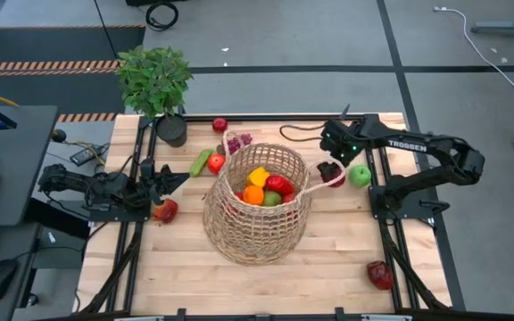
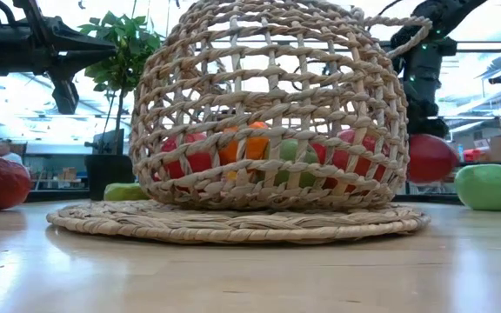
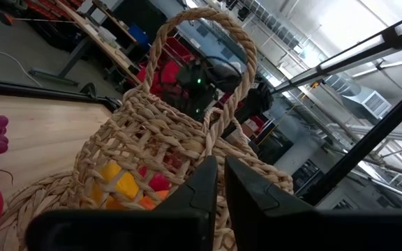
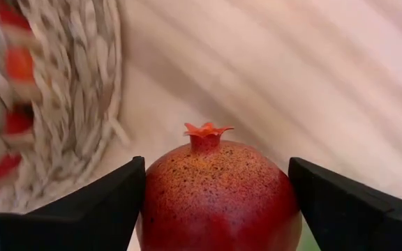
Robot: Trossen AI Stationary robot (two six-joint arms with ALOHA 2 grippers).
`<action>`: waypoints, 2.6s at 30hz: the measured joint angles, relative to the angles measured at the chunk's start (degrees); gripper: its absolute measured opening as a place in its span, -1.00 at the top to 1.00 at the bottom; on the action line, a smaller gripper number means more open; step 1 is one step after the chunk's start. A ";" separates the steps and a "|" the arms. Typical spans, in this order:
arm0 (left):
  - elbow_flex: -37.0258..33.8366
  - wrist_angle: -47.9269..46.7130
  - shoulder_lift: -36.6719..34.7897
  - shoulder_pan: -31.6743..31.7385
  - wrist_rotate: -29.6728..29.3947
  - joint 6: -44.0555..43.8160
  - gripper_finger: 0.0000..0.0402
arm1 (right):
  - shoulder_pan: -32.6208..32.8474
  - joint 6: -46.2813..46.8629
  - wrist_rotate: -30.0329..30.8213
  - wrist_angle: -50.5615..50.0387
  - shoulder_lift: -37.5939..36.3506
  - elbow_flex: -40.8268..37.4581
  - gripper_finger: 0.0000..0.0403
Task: Build produce basket
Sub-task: Put the red pomegranate into the brown basket
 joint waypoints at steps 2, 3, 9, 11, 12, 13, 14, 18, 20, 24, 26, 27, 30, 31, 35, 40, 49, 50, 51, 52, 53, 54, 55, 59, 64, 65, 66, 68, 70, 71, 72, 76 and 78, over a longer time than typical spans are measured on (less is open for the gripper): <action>0.01 0.00 0.01 -0.02 -0.02 0.00 0.83 | -1.08 -0.91 1.02 -0.71 0.00 1.70 -0.73; 0.01 0.00 0.01 0.00 -0.02 0.00 0.82 | -1.65 -1.31 1.35 -1.12 0.00 2.54 -0.73; 0.00 0.00 -0.01 0.00 -0.02 0.00 0.83 | -5.34 -3.26 1.47 -2.28 0.00 9.01 -0.73; 0.00 0.00 -0.01 0.00 -0.01 0.00 0.82 | -6.35 -3.80 1.47 -2.27 0.00 11.96 -0.73; 0.00 0.00 0.00 0.00 -0.02 0.00 0.82 | -6.79 -3.92 1.46 -2.23 0.00 13.67 -0.73; 0.01 0.00 0.00 0.00 -0.02 0.00 0.82 | -7.19 -3.92 1.46 -2.17 0.00 15.37 -0.73; -0.01 0.00 0.00 0.00 0.00 0.00 0.82 | -7.53 -3.92 1.46 -2.15 0.00 17.21 -0.73; 0.01 0.00 -0.01 0.00 -0.02 0.00 0.83 | -8.39 -3.92 1.42 -1.19 -0.04 25.21 -0.73; -0.01 0.00 0.00 -0.02 -0.02 0.00 0.82 | -8.45 -3.81 1.23 -0.31 -0.04 29.24 -0.73; 0.01 0.00 -0.01 0.00 -0.02 0.00 0.83 | -8.45 -1.81 -0.36 2.89 -0.07 37.70 -0.73; 0.00 0.00 -0.01 0.00 -0.02 0.00 0.83 | -8.47 -0.18 -2.61 5.84 -0.07 41.78 -0.73; -0.01 0.00 -0.01 -0.02 -0.01 0.00 0.83 | -8.47 0.75 -3.95 7.82 -0.07 43.70 -0.73; -0.01 0.00 -0.01 0.00 -0.02 0.00 0.82 | -8.43 4.05 -7.88 14.62 -0.07 48.86 -0.73; 0.00 0.00 0.01 -0.02 -0.01 0.00 0.82 | -8.38 5.55 -9.12 17.57 -0.07 50.21 -0.73; -0.01 0.00 -0.01 0.00 -0.02 0.00 0.83 | -8.32 13.50 -14.42 32.82 -0.07 53.76 -0.73; 0.00 0.00 -0.01 -0.01 -0.02 0.00 0.82 | -8.28 23.56 -16.79 52.58 -0.11 55.22 -0.73; -0.01 0.00 -0.01 0.00 -0.01 0.00 0.82 | -7.03 30.05 -16.54 62.30 -0.05 55.20 -0.73; 0.00 0.00 -0.01 -0.01 -0.02 0.00 0.83 | -6.54 29.76 -16.48 62.28 0.02 55.17 -0.73; 0.00 0.00 -0.01 0.00 -0.02 0.00 0.83 | -5.96 29.22 -16.35 62.32 0.11 55.17 -0.73; 0.01 0.00 0.00 0.00 -0.02 0.00 0.83 | -5.27 28.55 -16.32 62.45 0.22 55.17 -0.73; -0.01 0.00 0.00 0.00 -0.02 0.00 0.83 | -4.41 27.82 -16.35 62.64 0.35 55.17 -0.73; -0.01 0.00 -0.01 0.00 -0.02 0.00 0.82 | -3.39 27.10 -16.66 62.93 0.53 55.17 -0.73; -0.01 0.00 -0.01 0.00 0.00 0.00 0.82 | -2.31 26.39 -17.22 63.66 0.84 55.17 -0.73; 0.00 0.00 0.00 -0.01 -0.01 0.00 0.83 | 2.25 24.02 -19.69 67.36 2.28 55.15 -0.73; -0.01 0.00 0.01 0.00 -0.02 0.00 0.82 | 8.70 14.91 -14.82 66.67 3.56 55.15 -0.73; 0.01 0.00 0.01 -0.02 0.00 0.00 0.82 | 10.08 12.71 -13.33 65.76 3.87 55.15 -0.73; 0.01 0.00 -0.01 0.00 0.00 0.00 0.82 | 11.30 10.44 -11.84 64.54 4.20 55.15 -0.73; -0.01 0.00 -0.01 -0.01 -0.02 0.00 0.83 | 13.62 6.18 -9.35 61.96 4.84 55.15 -0.73; -0.01 0.00 -0.01 -0.01 -0.01 0.00 0.83 | 15.41 3.01 -7.37 59.06 5.43 55.15 -0.73; -0.01 0.00 -0.01 -0.01 -0.01 0.00 0.82 | 16.12 1.97 -6.86 56.79 5.62 55.31 -0.73; 0.00 0.00 -0.01 -0.01 -0.02 0.00 0.82 | 16.67 1.03 -6.67 53.78 6.10 56.01 -0.73; 0.01 0.00 -0.01 0.00 0.00 0.00 0.83 | 19.07 -4.26 -6.04 39.32 9.11 61.93 -0.73; -0.01 0.00 -0.01 0.00 0.00 0.00 0.83 | 20.21 -7.15 -5.46 32.13 11.23 65.87 -0.73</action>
